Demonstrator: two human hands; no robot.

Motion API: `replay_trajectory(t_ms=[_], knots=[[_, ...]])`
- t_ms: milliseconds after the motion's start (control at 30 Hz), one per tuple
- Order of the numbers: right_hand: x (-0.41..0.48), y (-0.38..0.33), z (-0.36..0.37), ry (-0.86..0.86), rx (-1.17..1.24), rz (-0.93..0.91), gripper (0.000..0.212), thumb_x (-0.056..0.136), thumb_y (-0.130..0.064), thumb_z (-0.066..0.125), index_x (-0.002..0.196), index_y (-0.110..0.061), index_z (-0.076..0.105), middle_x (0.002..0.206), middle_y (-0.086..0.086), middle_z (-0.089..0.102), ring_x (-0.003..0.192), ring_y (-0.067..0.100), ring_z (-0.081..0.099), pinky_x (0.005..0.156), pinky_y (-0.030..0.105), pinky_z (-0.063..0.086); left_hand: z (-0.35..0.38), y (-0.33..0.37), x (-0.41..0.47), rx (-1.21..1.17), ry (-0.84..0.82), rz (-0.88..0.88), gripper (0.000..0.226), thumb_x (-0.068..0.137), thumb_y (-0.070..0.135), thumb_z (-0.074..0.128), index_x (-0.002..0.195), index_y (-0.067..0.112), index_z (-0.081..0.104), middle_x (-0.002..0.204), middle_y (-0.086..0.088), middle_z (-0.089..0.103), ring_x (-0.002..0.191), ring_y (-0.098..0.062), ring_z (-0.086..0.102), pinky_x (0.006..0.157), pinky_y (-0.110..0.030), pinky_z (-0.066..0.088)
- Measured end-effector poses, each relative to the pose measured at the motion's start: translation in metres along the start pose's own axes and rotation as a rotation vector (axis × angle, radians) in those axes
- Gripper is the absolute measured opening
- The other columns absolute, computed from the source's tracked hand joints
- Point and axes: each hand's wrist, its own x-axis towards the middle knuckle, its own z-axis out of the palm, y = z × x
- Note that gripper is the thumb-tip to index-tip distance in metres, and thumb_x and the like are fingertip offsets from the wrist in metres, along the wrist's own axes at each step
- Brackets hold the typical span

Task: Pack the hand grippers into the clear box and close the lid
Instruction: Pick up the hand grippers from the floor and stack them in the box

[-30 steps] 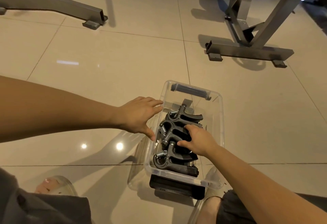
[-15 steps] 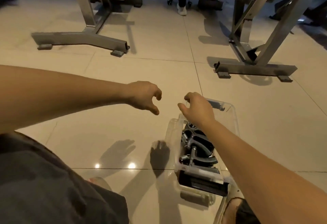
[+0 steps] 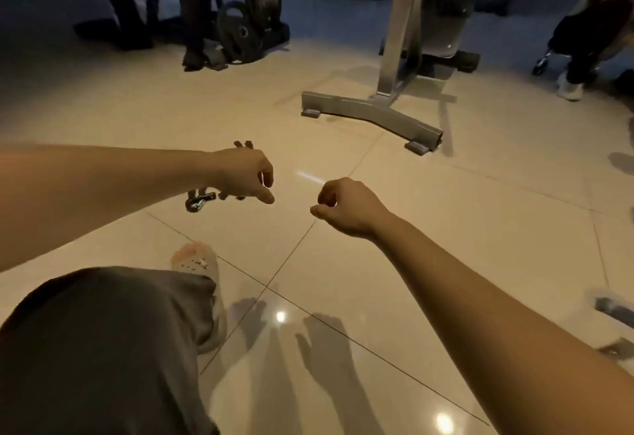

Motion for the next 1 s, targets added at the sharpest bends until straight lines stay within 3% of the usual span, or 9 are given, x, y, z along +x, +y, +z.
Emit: replay_trajectory(t_ms=[267, 467, 633, 800, 900, 1000], knots=[[0.146, -0.068, 0.118, -0.102, 0.004, 0.027, 0.037, 0.093, -0.038, 0.063, 0.122, -0.014, 0.066, 0.113, 0.003, 0.069, 0.102, 0.024, 0.064, 0.084, 0.036, 0.053, 0.069, -0.220, 0.037, -0.154, 0.006, -0.264, 0.042, 0.084, 0.048, 0.076, 0.114, 0.020, 0.069, 0.101, 0.003, 0.067, 0.092, -0.018, 0.063, 0.083, -0.036, 0.055], [0.252, -0.083, 0.180, -0.097, 0.006, 0.122, 0.048, 0.094, -0.045, 0.061, 0.132, -0.016, 0.058, 0.115, 0.003, 0.069, 0.103, 0.024, 0.064, 0.082, 0.036, 0.052, 0.112, -0.327, 0.122, -0.222, 0.054, -0.303, 0.058, 0.081, 0.057, 0.072, 0.125, 0.021, 0.062, 0.112, 0.001, 0.067, 0.097, -0.019, 0.062, 0.083, -0.036, 0.054], [0.338, -0.082, 0.226, -0.092, -0.013, 0.195, 0.052, 0.092, -0.050, 0.063, 0.131, -0.016, 0.058, 0.122, 0.005, 0.066, 0.108, 0.027, 0.063, 0.082, 0.037, 0.051, 0.142, -0.395, 0.209, -0.180, 0.075, -0.200, 0.065, 0.084, 0.056, 0.070, 0.138, 0.023, 0.054, 0.129, 0.000, 0.060, 0.112, -0.021, 0.058, 0.084, -0.033, 0.048], [0.414, -0.077, 0.278, -0.113, -0.023, 0.244, 0.059, 0.087, -0.056, 0.067, 0.128, -0.014, 0.058, 0.121, 0.009, 0.058, 0.110, 0.030, 0.059, 0.080, 0.039, 0.050, 0.154, -0.444, 0.289, -0.367, -0.040, -0.038, 0.087, 0.076, 0.049, 0.082, 0.150, 0.027, 0.042, 0.152, 0.000, 0.043, 0.138, -0.021, 0.042, 0.111, -0.038, 0.038], [0.454, -0.071, 0.311, -0.077, -0.009, 0.328, 0.064, 0.084, -0.054, 0.071, 0.128, -0.012, 0.052, 0.121, 0.010, 0.053, 0.114, 0.032, 0.053, 0.087, 0.045, 0.051, 0.162, -0.460, 0.329, -0.150, -0.141, 0.139, 0.100, 0.074, 0.042, 0.084, 0.157, 0.032, 0.029, 0.165, -0.002, 0.021, 0.149, -0.025, 0.022, 0.120, -0.042, 0.027], [0.485, -0.068, 0.337, -0.064, -0.045, 0.429, 0.074, 0.082, -0.059, 0.071, 0.131, -0.009, 0.046, 0.127, 0.012, 0.050, 0.120, 0.033, 0.049, 0.091, 0.047, 0.048, 0.171, -0.473, 0.355, 0.042, -0.190, 0.270, 0.103, 0.073, 0.042, 0.082, 0.158, 0.034, 0.024, 0.167, -0.003, 0.017, 0.152, -0.025, 0.017, 0.121, -0.043, 0.023]])
